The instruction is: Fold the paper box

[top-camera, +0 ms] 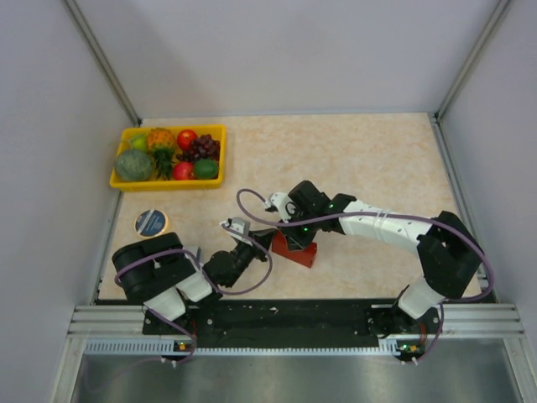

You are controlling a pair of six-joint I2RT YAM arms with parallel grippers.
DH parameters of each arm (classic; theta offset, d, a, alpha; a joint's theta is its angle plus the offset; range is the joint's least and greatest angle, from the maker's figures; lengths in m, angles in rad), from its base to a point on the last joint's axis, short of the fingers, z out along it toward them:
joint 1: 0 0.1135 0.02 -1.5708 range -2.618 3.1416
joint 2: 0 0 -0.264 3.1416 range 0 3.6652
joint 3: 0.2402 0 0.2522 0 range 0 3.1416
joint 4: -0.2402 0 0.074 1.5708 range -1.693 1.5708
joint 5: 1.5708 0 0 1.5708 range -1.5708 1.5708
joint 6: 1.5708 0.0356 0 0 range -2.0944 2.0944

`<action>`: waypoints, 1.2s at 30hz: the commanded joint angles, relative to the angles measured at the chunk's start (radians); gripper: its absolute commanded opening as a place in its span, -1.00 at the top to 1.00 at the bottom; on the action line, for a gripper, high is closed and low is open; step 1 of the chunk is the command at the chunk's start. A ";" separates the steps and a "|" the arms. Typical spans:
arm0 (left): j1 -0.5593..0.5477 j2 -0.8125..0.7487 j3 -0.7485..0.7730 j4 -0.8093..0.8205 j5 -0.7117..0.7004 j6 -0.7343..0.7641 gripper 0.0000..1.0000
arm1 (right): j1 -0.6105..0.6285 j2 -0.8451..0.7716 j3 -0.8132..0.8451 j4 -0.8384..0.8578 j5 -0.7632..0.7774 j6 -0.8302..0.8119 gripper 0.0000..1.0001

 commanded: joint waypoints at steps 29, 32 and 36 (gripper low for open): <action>-0.147 0.106 -0.206 0.121 -0.144 -0.003 1.00 | -0.038 -0.244 -0.015 0.038 0.152 0.180 -0.27; -0.147 0.103 -0.205 0.121 -0.147 0.001 1.00 | -0.041 -0.315 0.005 -0.080 0.226 0.317 -0.43; -0.150 0.105 -0.198 0.122 -0.146 0.011 1.00 | -0.047 -0.402 0.015 -0.311 0.397 0.556 -0.40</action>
